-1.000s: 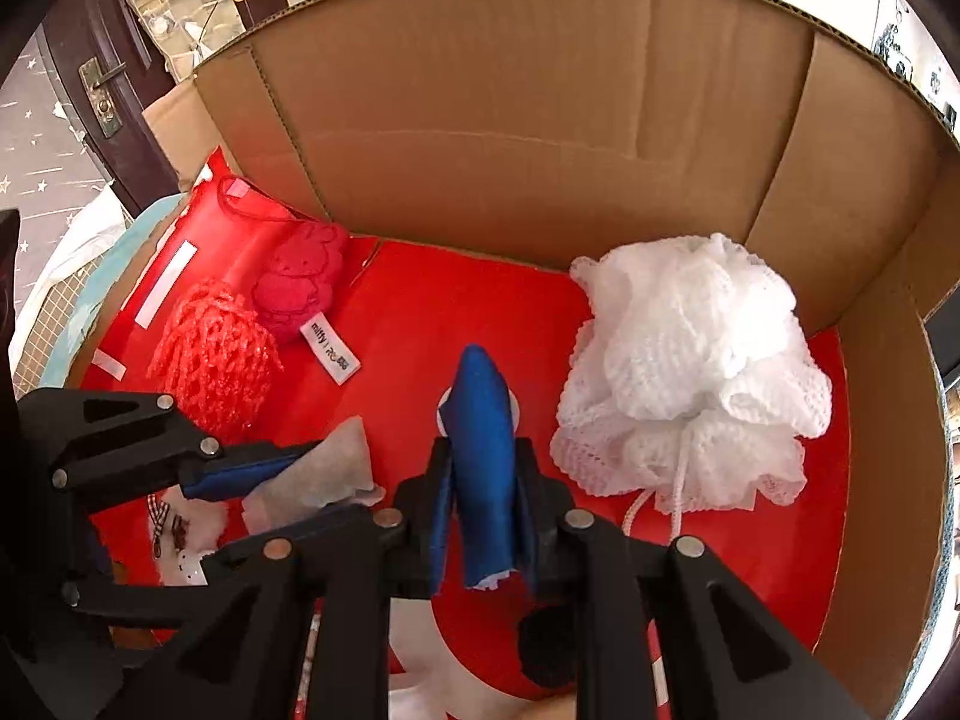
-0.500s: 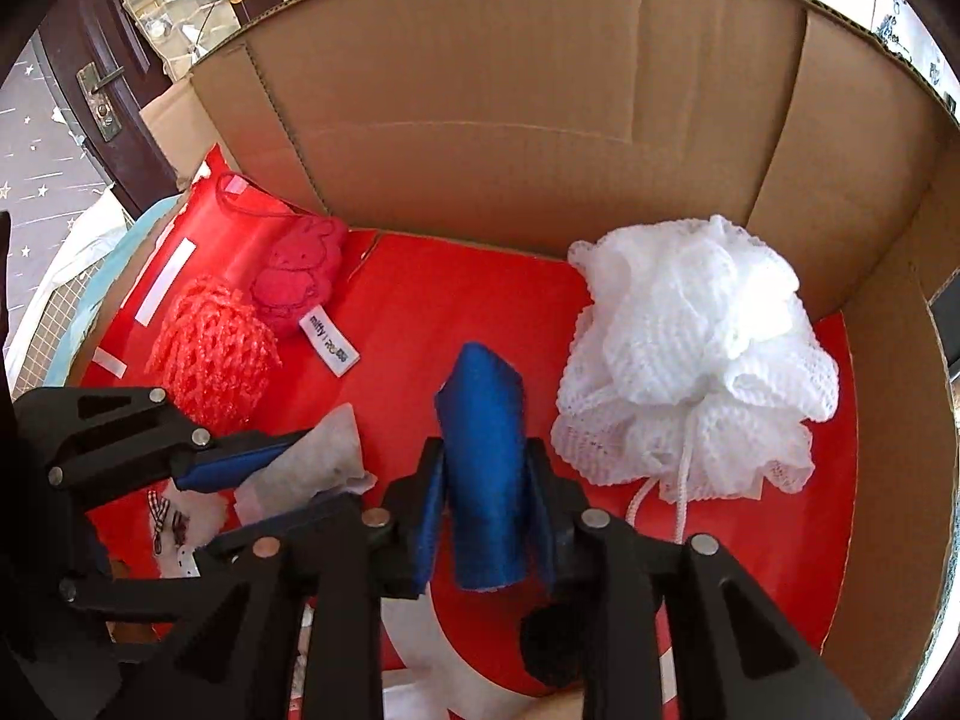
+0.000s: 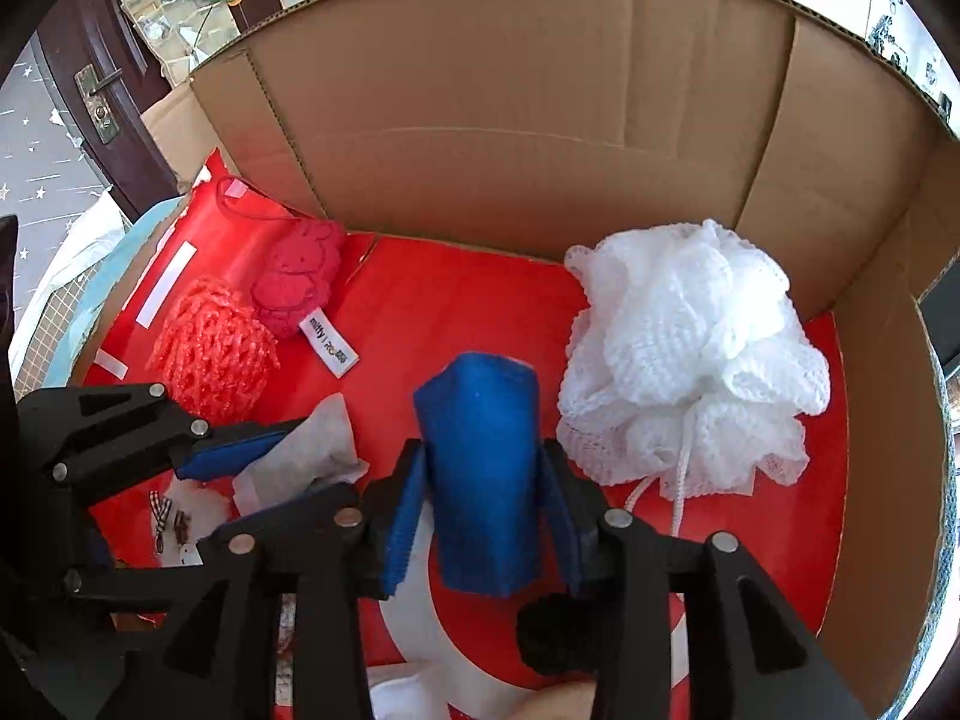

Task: Organize soft objects
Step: 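Open both tools to release the tissue packet and blue cloth in the box, then withdraw both tools up out of the box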

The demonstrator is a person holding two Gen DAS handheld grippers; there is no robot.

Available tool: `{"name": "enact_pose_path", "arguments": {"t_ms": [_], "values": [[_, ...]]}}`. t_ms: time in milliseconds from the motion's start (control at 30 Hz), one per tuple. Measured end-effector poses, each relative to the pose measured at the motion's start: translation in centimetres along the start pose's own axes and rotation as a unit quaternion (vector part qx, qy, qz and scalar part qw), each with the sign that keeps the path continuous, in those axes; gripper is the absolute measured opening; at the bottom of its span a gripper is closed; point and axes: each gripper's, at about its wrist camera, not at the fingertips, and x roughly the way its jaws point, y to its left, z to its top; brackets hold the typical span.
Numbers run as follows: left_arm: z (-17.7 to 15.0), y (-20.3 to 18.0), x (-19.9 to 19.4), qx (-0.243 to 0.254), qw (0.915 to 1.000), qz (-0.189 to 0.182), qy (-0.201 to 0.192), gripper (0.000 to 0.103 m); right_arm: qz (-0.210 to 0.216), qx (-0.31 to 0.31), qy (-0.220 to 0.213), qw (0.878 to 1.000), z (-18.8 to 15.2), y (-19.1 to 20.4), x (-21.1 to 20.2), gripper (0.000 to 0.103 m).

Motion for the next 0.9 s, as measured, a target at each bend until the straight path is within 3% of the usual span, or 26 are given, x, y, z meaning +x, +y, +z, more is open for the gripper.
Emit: {"name": "enact_pose_path", "arguments": {"t_ms": [133,200,233,267,433,600,733,900], "values": [[0.0,-0.2,0.0,0.001,1.0,0.0,-0.002,0.03,0.0,-0.001,-0.001,1.0,0.1,0.1,-0.3,0.044],[0.0,-0.2,0.0,0.003,1.0,0.001,-0.006,0.038,0.002,-0.001,-0.002,1.0,0.1,0.2,-0.4,0.044],[0.0,-0.3,-0.2,0.004,0.9999,0.002,-0.009,0.05,0.001,-0.001,-0.002,1.0,0.1,0.2,-0.5,0.044],[0.0,-0.3,-0.4,0.005,0.9999,0.004,-0.015,0.053,0.001,-0.001,-0.002,1.0,0.1,0.2,-0.6,0.044],[0.0,-0.6,-0.7,0.008,0.9997,0.009,-0.022,0.053,0.004,0.004,-0.006,1.0,0.1,-0.1,-1.1,0.044],[-0.1,-0.7,-1.4,0.005,0.9994,0.008,-0.034,0.054,-0.001,0.007,-0.017,1.0,-0.1,-0.4,-2.3,0.055],[-0.3,-0.6,-2.8,-0.009,0.9987,0.006,-0.05,0.06,-0.004,0.013,-0.03,0.999,-0.2,-0.6,-3.6,0.056],[-0.6,-0.1,-5.1,-0.027,0.997,0.011,-0.072,0.067,-0.012,0.02,-0.056,0.998,-0.6,-0.6,-5.7,0.066]]}}
